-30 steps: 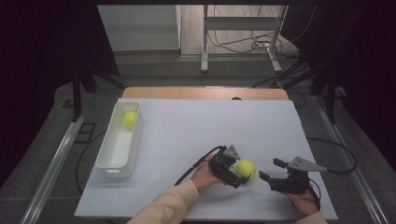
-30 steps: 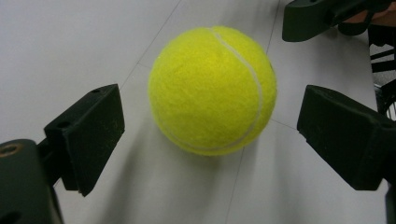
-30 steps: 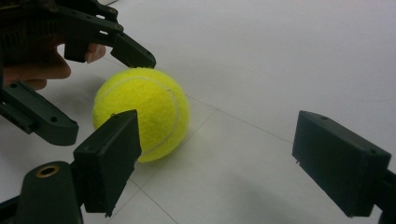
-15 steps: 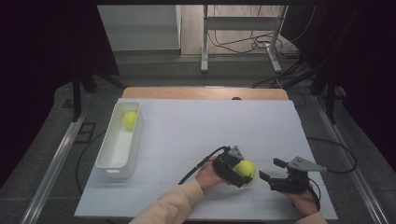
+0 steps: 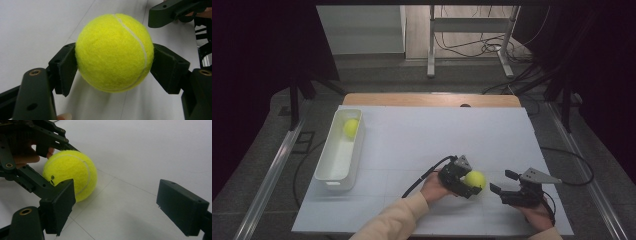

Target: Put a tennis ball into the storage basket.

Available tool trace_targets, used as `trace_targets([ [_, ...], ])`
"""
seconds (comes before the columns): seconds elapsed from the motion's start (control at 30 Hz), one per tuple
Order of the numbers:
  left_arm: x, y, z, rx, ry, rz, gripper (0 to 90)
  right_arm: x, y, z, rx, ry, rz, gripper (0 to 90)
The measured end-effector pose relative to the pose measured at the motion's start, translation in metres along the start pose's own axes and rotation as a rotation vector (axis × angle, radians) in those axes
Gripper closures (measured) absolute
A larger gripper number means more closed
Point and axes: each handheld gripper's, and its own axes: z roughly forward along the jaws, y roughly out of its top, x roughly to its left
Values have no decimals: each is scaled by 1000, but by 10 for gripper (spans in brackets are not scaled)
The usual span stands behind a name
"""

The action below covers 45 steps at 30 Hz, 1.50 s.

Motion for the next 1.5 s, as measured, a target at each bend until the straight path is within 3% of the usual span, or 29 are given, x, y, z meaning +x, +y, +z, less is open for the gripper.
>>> trace_targets([
  [0.8,-6,-8,-34,-58,54,4,266,2,0,1,0,-3,-12,157],
  [1.5,3,-25,-76,-108,109,-25,266,2,0,2,4,-3,-17,157],
])
